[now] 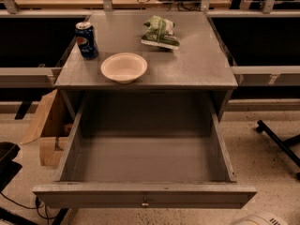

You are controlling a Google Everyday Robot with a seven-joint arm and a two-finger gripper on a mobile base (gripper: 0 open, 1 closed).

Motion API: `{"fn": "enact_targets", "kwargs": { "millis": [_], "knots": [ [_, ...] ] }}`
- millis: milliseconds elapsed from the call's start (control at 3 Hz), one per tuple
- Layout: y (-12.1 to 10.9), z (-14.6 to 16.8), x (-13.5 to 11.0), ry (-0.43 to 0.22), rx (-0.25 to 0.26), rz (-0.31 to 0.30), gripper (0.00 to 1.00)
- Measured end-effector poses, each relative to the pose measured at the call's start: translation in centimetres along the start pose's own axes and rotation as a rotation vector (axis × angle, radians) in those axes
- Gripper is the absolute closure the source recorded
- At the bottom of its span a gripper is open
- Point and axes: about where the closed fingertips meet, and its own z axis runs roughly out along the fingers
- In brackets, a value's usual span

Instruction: Close top drawer

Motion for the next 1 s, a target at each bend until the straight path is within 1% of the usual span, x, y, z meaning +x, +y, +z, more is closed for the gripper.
{"fn": "enact_targets", "kwargs": {
  "millis": [333,667,1000],
  "knots": [
    [-7.6,1.3,-2.0,-0.069,0.137,0.013,1.00],
    [-10.8,0.9,-2.8,-0.089,0.203,-0.005,1.00],
    [-13.1,0.2,-3.7,-0.101,0.249,-0.026,1.00]
  ]
}}
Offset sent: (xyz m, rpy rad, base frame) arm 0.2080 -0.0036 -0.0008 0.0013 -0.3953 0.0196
